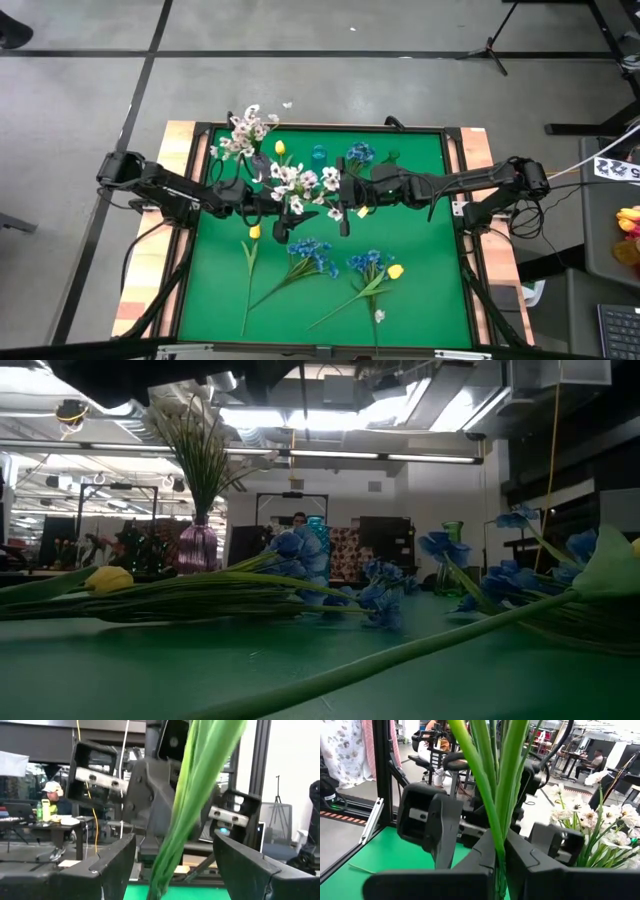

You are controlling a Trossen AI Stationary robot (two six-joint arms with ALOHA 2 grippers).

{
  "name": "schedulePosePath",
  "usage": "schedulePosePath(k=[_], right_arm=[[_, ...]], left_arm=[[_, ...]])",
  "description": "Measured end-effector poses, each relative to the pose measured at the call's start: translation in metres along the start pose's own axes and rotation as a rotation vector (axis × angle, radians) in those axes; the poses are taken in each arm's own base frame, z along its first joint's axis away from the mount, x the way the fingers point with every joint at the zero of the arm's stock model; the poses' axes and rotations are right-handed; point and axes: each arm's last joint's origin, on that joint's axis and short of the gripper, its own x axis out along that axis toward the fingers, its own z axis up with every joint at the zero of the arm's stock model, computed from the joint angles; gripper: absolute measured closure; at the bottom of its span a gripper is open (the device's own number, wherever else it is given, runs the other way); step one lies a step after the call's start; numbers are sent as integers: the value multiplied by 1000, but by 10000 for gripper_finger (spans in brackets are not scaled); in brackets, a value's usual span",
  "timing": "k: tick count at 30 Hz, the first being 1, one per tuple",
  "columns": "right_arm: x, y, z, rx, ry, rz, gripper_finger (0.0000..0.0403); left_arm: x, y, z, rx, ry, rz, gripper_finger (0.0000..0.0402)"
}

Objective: Sort flowers into vase by color
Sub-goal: Put the white flowers into the violet vase

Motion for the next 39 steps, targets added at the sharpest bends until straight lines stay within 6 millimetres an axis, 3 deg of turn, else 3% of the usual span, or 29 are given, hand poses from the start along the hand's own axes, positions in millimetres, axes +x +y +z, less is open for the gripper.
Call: schedulePosePath(k=[10,25,28,33,39], right_arm=[[0,0,-2,0,18,6,384],[0,0,-1,-19,12,3,380],[0,0,-1,-60,14,-3,356],[-3,-1,0,-82,20,-11,283],[-29,-8,31,-137,17,-47,219]], left_arm=[[0,0,1,7,-2,6,151],[-1,2,0,9,11,65,388],[-1,2,-1,16,18,86,390],[-1,5,-4,31,53,182,395],[-9,-9,-2,180,96,456,396]])
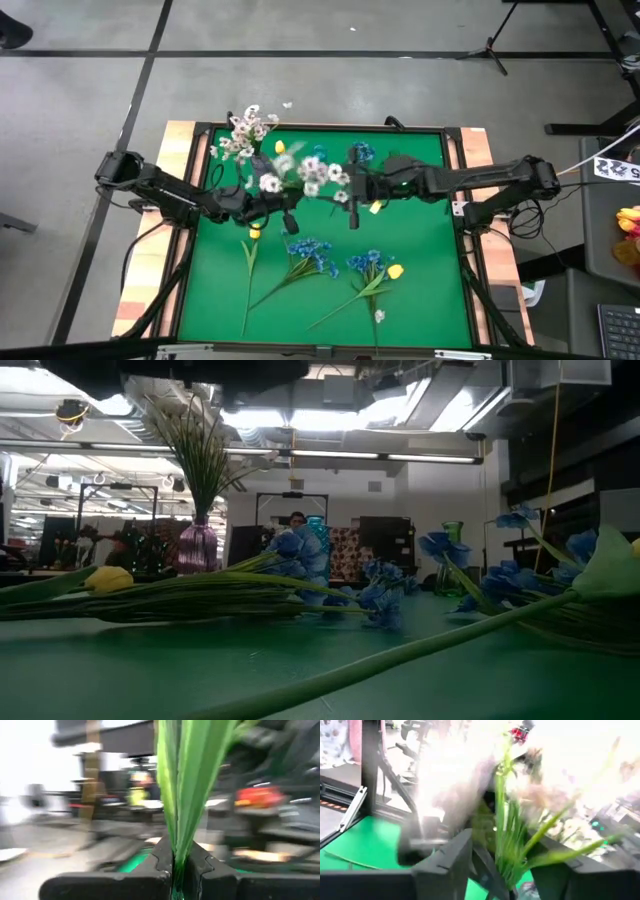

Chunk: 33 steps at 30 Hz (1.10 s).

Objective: Sort flowers into vase by color
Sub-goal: Put the white flowers into the violet vase

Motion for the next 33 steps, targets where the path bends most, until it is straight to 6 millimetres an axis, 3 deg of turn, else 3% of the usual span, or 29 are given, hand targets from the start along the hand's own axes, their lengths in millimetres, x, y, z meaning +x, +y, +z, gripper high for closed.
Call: schedulePosePath(k=[5,9,16,20,25,33], right_arm=[[-29,-9,16,-54,57,-70,199],[-58,-18,30,-92,66,-148,200],[-98,-27,47,-121,40,-203,209],[-108,-28,47,-126,64,-195,210],[-112,-27,44,-131,112,-191,210],[-112,-26,39,-127,155,-173,210]], left_arm=[[-20,-13,6,165,56,249,396],[-30,-16,0,214,83,267,397],[-46,8,-26,246,92,382,397],[-48,29,-37,303,67,401,397],[-43,48,-36,320,25,462,397],[-36,56,-40,440,69,474,397]])
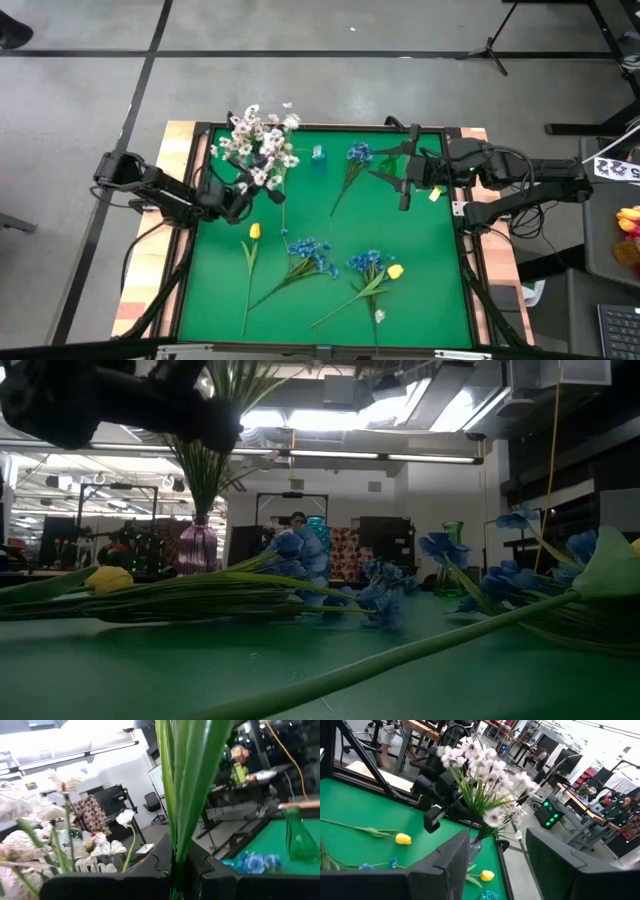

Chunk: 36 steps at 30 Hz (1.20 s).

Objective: Sort flowers into vase by color
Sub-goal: Put the white flowers into the violet vase

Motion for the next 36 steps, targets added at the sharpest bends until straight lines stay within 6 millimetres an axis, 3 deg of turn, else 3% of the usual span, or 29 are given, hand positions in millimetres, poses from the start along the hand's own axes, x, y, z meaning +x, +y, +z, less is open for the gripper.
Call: schedulePosePath(k=[11,25,32,36], right_arm=[[0,0,0,18,0,0,210],[0,2,-3,9,31,15,210],[0,2,-3,9,31,15,210],[0,2,-3,9,31,15,210]], left_arm=[[9,2,-8,188,28,4,397],[25,11,-19,235,71,37,397],[21,17,-37,163,95,31,397],[21,18,-37,143,92,44,397]])
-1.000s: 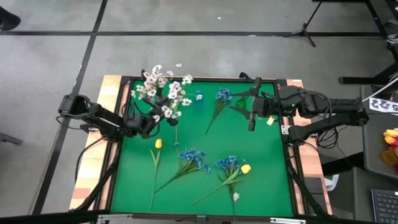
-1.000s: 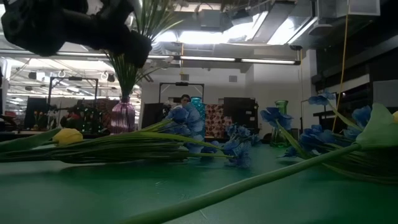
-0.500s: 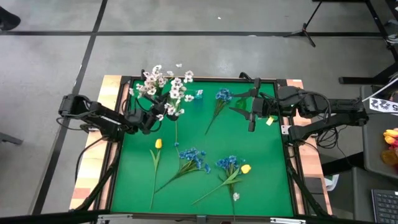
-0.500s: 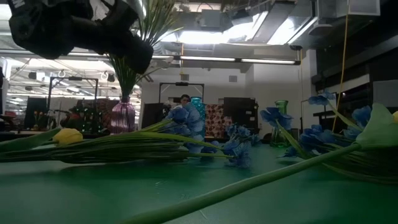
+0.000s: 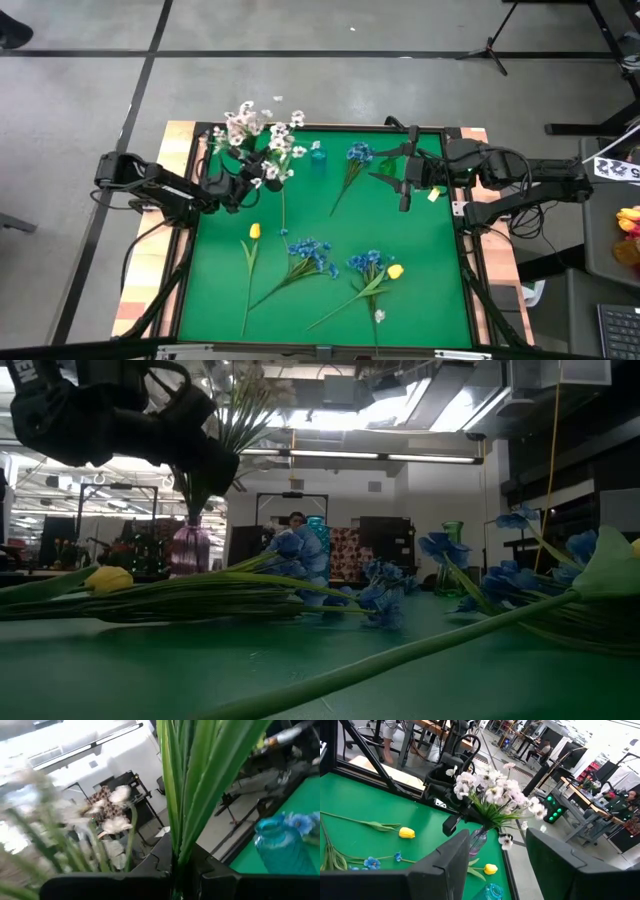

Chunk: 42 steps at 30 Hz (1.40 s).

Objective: Sort flowers into vase by color
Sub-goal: Put the white flowers into the violet vase

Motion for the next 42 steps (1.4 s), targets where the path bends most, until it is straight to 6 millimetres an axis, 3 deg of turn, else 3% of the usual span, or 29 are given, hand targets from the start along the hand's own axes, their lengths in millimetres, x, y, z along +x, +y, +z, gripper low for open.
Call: schedulePosePath(k=[14,29,42], right_arm=[[0,1,-1,3,14,7,210],[0,3,-2,45,13,53,210],[-8,-1,0,50,-10,44,210]], left_arm=[[1,3,-2,-147,58,87,395],[0,9,0,-76,115,195,398],[2,17,-3,-143,198,337,398]])
